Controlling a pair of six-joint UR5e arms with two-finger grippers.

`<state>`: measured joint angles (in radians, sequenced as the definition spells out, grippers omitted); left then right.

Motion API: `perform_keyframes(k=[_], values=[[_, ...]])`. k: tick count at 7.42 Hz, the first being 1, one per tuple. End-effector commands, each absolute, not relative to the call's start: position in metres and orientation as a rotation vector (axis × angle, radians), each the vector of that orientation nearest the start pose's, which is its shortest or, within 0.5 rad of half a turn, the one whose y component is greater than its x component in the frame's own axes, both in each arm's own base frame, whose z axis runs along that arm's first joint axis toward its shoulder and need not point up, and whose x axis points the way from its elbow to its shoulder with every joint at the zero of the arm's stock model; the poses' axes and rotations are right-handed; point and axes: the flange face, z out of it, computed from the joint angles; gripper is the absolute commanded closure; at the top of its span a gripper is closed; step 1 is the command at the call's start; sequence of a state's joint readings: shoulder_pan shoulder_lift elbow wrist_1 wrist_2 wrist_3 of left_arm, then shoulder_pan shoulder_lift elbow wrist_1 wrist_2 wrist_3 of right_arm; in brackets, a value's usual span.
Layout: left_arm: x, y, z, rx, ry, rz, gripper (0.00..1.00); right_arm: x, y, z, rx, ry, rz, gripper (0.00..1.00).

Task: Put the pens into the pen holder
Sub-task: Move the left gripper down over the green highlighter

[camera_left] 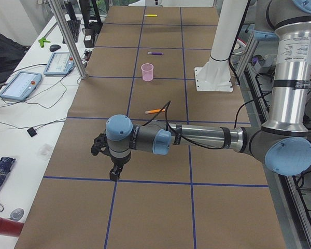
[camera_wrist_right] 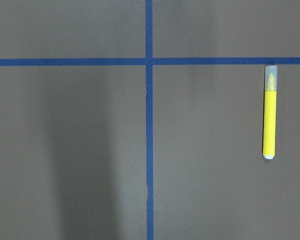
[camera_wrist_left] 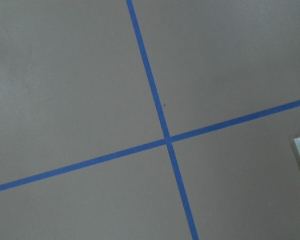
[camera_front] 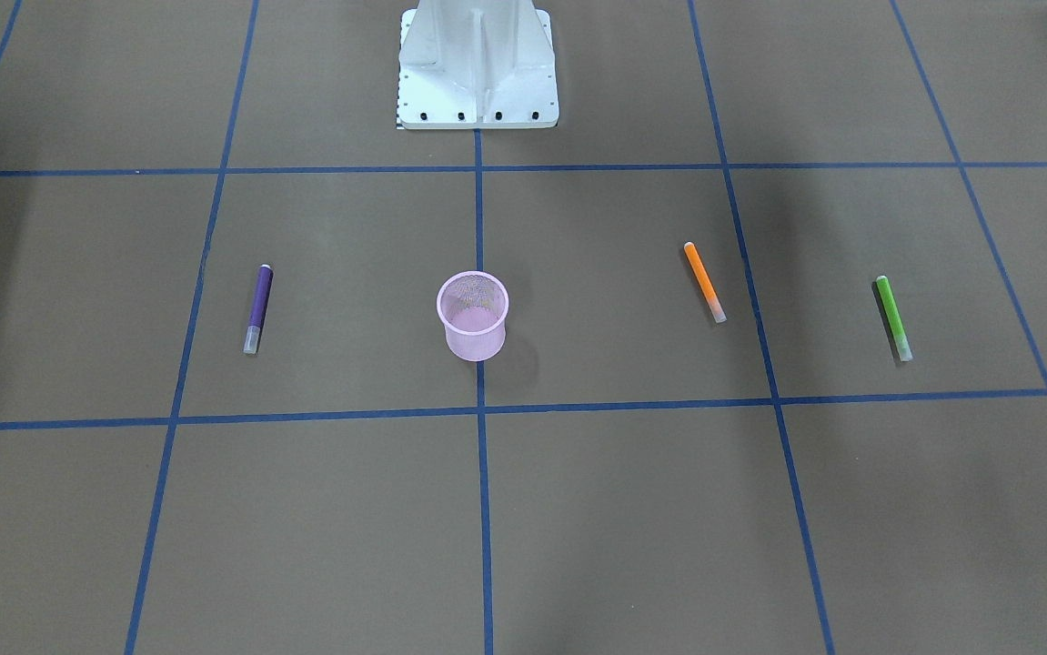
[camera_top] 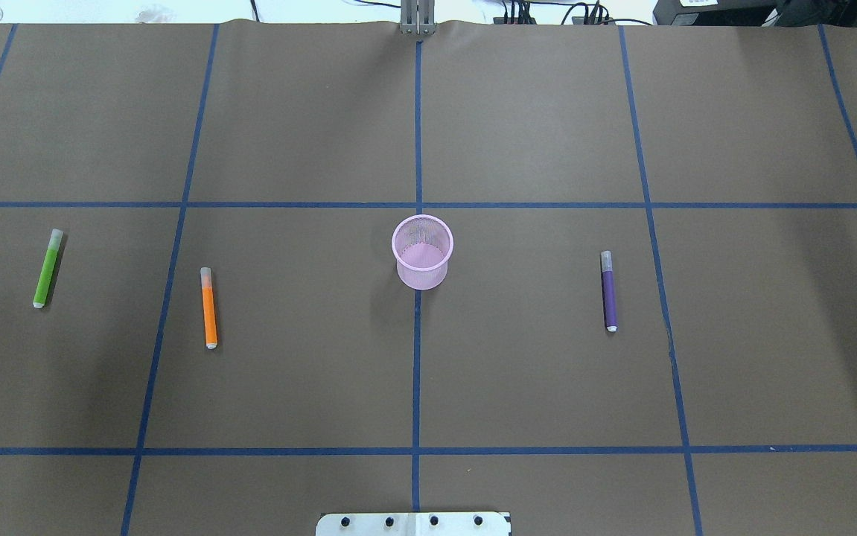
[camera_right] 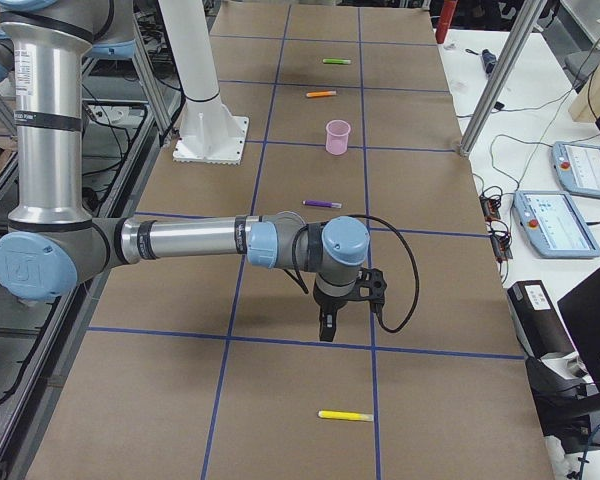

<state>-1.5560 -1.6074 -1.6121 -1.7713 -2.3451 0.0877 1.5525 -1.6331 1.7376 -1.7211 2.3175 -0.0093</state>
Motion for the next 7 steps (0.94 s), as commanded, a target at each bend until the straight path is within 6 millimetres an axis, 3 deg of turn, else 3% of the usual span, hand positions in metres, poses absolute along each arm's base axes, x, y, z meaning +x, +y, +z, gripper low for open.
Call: perform_keyframes(k=[1, 4, 7], values=[[0.028, -0.53, 0.579, 0.18, 0.826, 0.003, 0.0, 0.056, -0.464, 0.62, -0.041, -0.747, -0.013, 0.0], [0.115, -0.517, 0.581, 0.156, 0.842, -0.103, 0.0, 0.057, -0.467, 0.615, -0.032, -0.75, -0.014, 0.0], [0.168, -0.505, 0.58, 0.1, 0.825, -0.12, 0.0, 0.056, -0.467, 0.614, -0.029, -0.751, -0.018, 0.0]])
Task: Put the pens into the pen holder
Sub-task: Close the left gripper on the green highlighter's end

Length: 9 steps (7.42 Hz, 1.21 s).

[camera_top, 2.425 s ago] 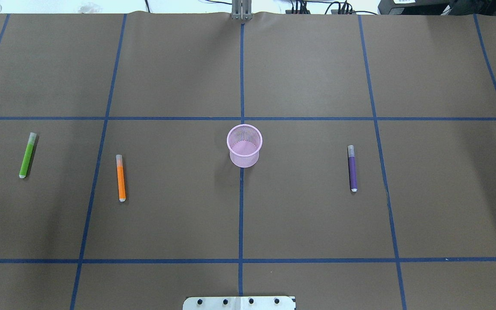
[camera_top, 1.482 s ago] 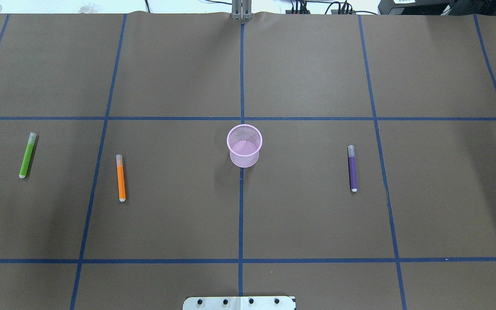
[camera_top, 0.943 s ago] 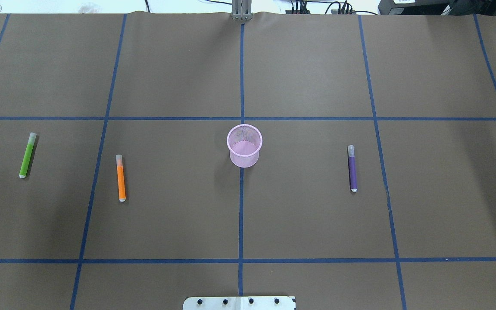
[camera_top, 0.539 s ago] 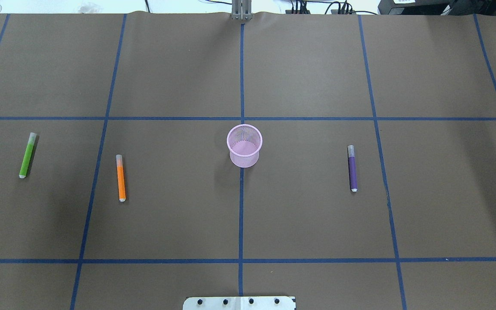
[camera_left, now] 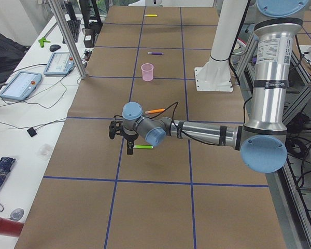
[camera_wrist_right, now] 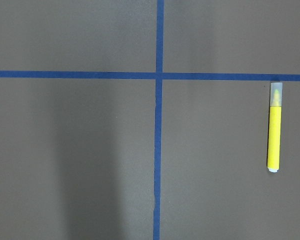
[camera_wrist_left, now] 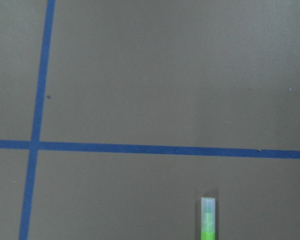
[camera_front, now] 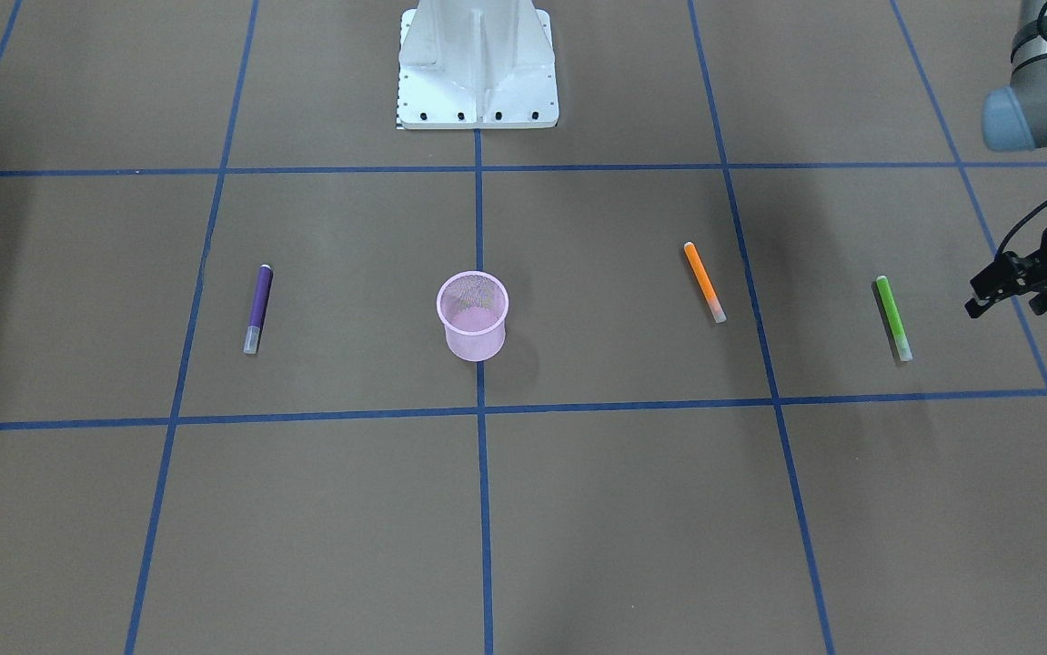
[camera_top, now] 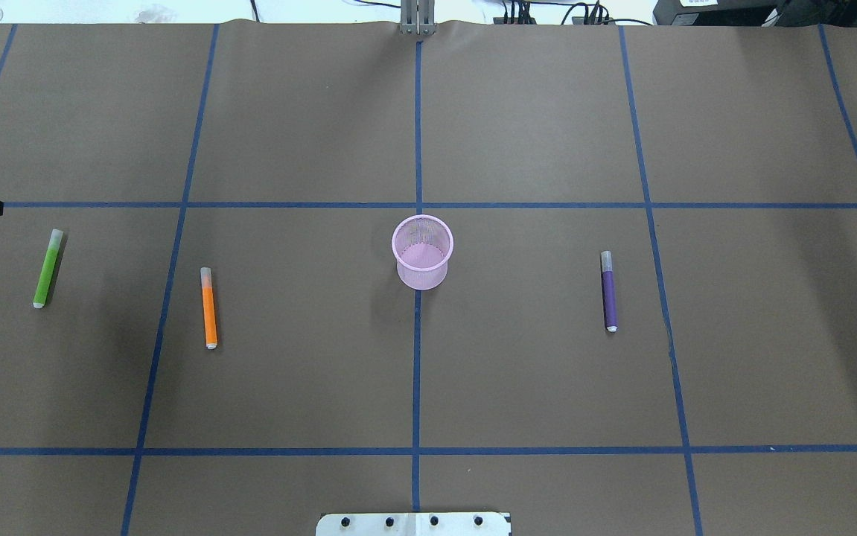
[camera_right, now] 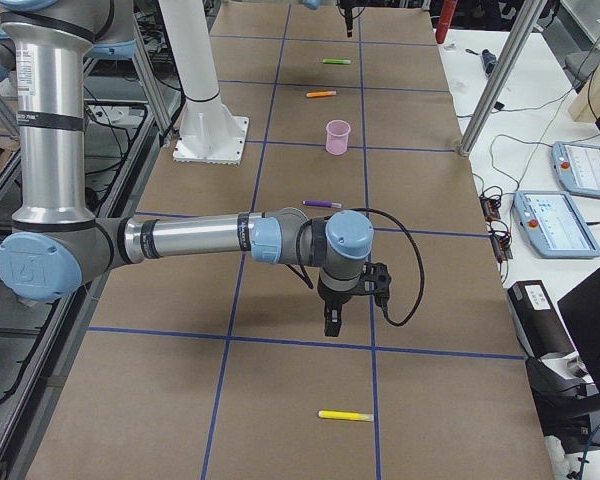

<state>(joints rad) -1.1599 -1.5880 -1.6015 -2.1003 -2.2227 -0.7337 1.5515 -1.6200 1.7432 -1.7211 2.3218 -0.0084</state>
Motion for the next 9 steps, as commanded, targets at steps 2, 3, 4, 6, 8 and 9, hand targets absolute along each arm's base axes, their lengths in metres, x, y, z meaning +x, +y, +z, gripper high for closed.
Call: perform_keyframes(k=[2, 3, 4, 6, 8, 9], values=[[0.215, -0.494, 0.581, 0.118, 0.769, -0.061, 0.01, 0.057, -0.468, 0.612, -0.025, -0.752, -0.018, 0.0], [0.229, -0.491, 0.579, 0.116, 0.768, -0.037, 0.01, 0.057, -0.468, 0.613, -0.027, -0.752, -0.017, 0.0], [0.236, -0.49, 0.581, 0.11, 0.765, -0.027, 0.01, 0.056, -0.469, 0.612, -0.026, -0.751, -0.019, 0.0], [0.24, -0.492, 0.582, 0.117, 0.758, -0.017, 0.09, 0.056, -0.469, 0.612, -0.026, -0.751, -0.019, 0.0], [0.245, -0.5, 0.586, 0.114, 0.753, -0.016, 0.14, 0.056, -0.471, 0.612, -0.024, -0.752, -0.02, 0.0], [0.249, -0.506, 0.589, 0.111, 0.75, -0.016, 0.15, 0.056, -0.471, 0.612, -0.024, -0.752, -0.02, 0.0]])
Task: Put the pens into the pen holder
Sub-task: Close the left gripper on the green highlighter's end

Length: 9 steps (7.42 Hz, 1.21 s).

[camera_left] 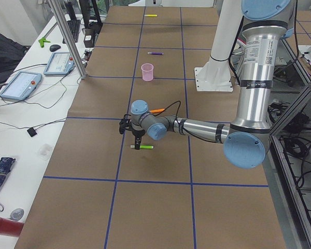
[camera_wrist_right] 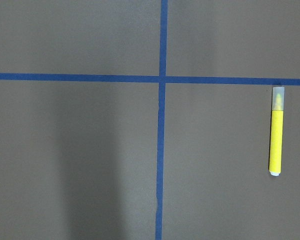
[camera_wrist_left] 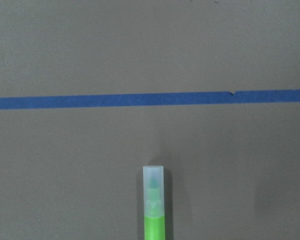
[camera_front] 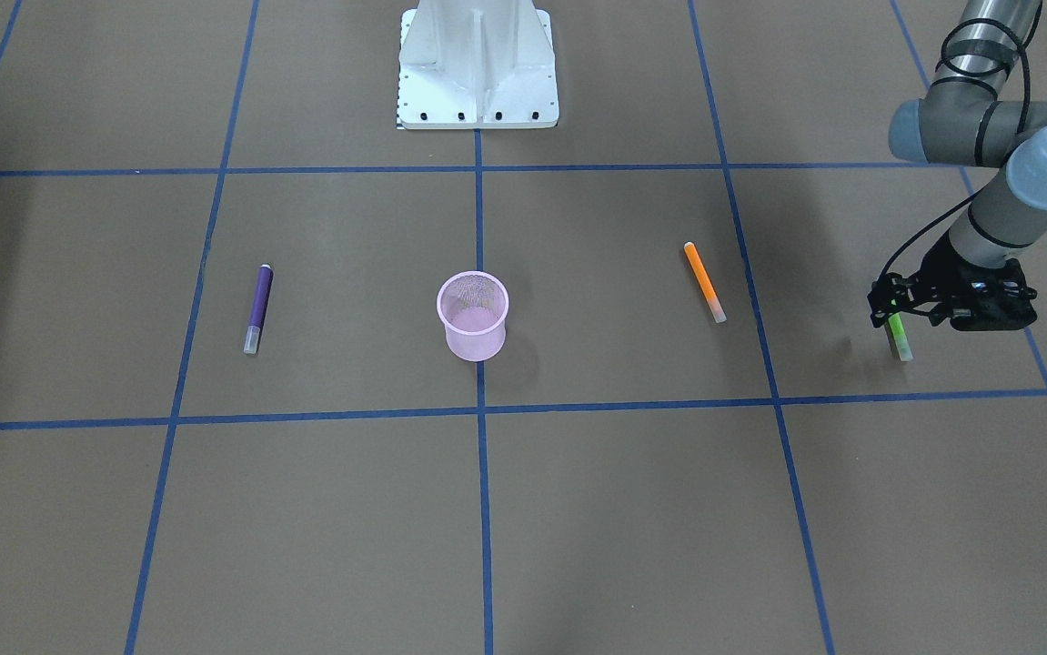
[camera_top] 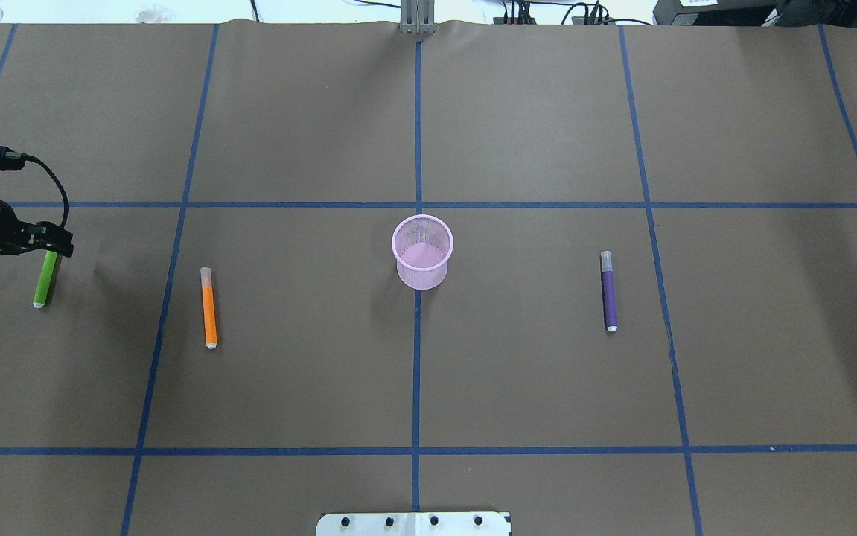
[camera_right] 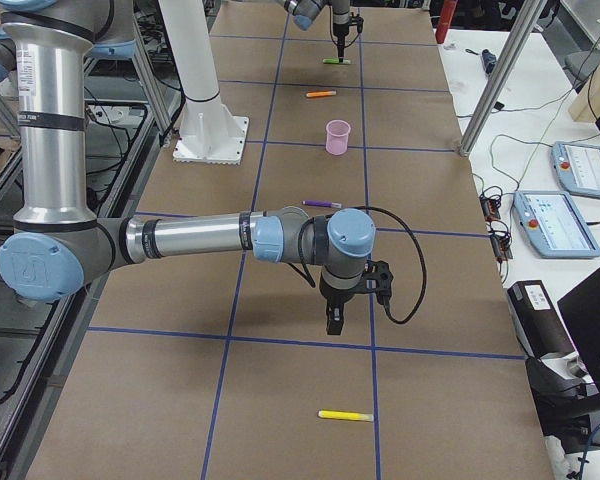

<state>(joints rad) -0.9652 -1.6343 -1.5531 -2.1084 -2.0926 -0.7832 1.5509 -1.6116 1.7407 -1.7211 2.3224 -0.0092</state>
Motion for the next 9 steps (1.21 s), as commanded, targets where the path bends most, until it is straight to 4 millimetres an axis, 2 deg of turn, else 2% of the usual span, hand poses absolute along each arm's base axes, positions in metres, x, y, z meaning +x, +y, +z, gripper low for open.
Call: perform_keyframes(k=[1, 9], values=[[0.249, -0.507, 0.592, 0.107, 0.746, -0.014, 0.17, 0.056, -0.472, 0.611, -0.023, -0.752, -0.02, 0.0], [0.249, -0.506, 0.604, 0.097, 0.732, 0.001, 0.3, 0.056, -0.477, 0.609, -0.019, -0.752, -0.021, 0.0]])
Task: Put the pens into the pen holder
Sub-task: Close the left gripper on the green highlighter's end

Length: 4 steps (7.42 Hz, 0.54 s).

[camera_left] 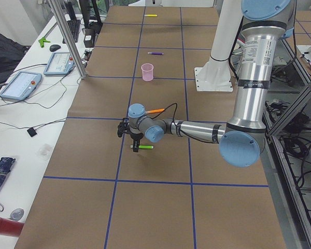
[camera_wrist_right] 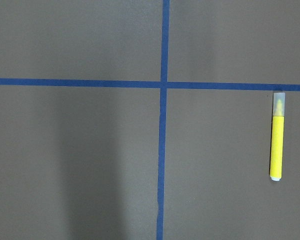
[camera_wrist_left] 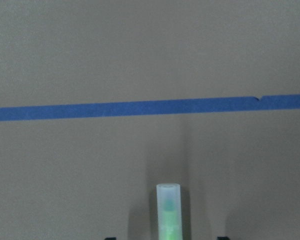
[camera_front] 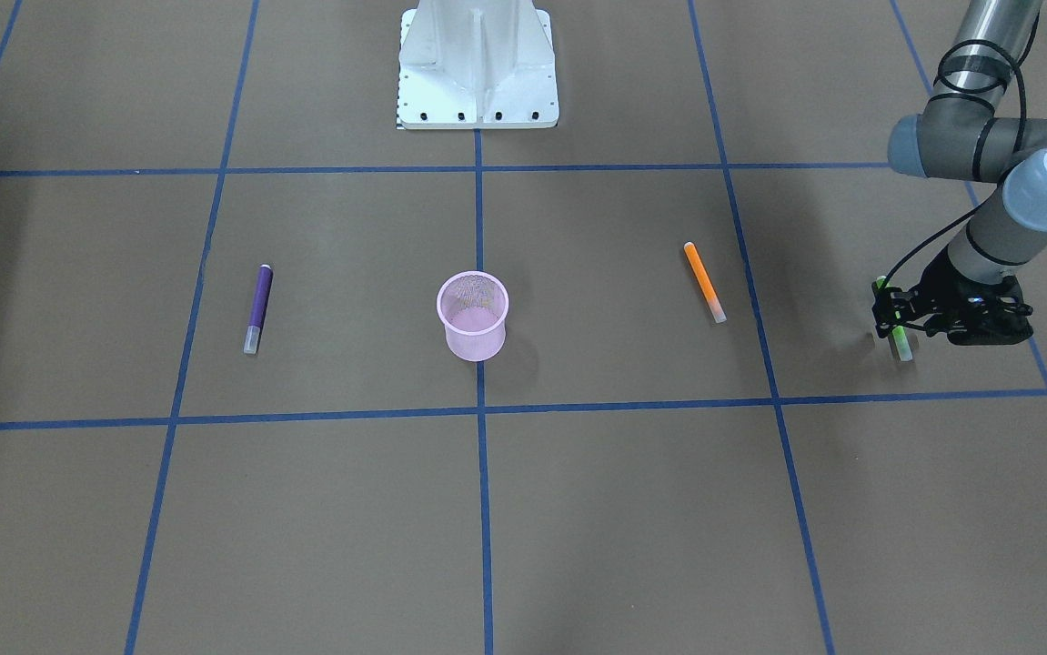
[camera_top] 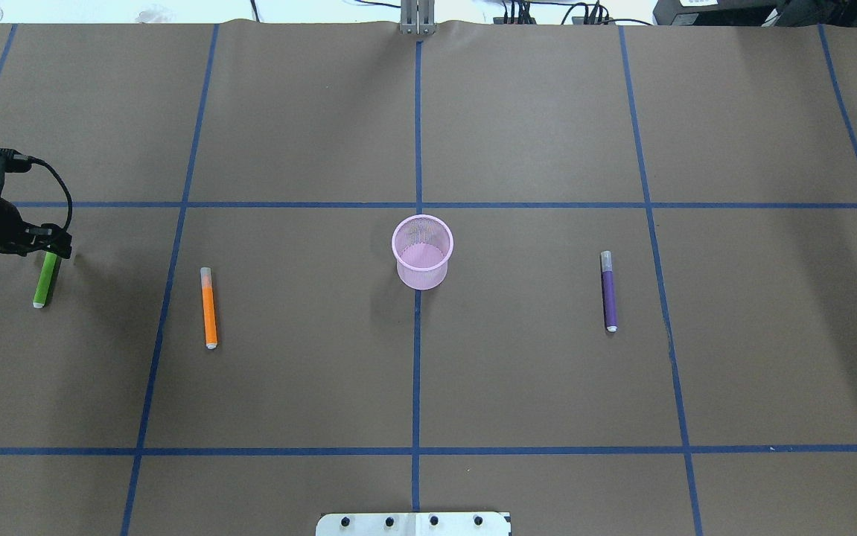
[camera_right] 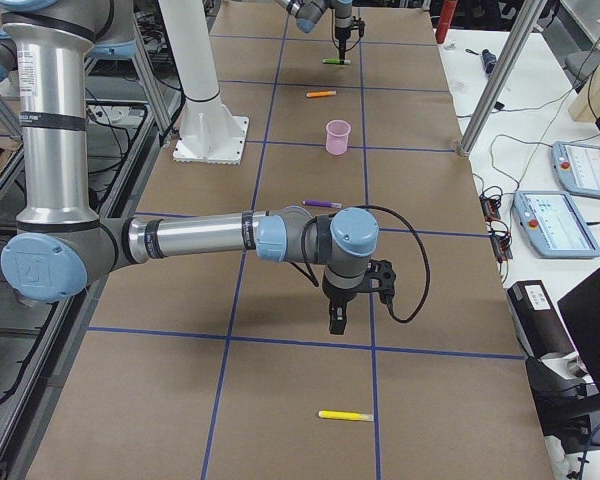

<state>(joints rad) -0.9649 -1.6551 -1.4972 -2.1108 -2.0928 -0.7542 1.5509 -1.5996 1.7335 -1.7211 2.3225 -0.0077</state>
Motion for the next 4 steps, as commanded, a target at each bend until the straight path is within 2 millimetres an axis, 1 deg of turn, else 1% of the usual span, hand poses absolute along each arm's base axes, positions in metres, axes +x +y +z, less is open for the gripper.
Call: perform_keyframes(k=[1, 4], values=[[0.2491, -0.5064, 0.604, 0.097, 0.732, 0.001, 0.32, 0.0558, -0.4767, 0.6088, -0.019, -0.752, -0.021, 0.0], [0.2502, -0.5066, 0.6031, 0.097, 0.733, 0.002, 0.37, 0.0558, -0.4767, 0.6088, -0.019, -0.752, -0.021, 0.0]])
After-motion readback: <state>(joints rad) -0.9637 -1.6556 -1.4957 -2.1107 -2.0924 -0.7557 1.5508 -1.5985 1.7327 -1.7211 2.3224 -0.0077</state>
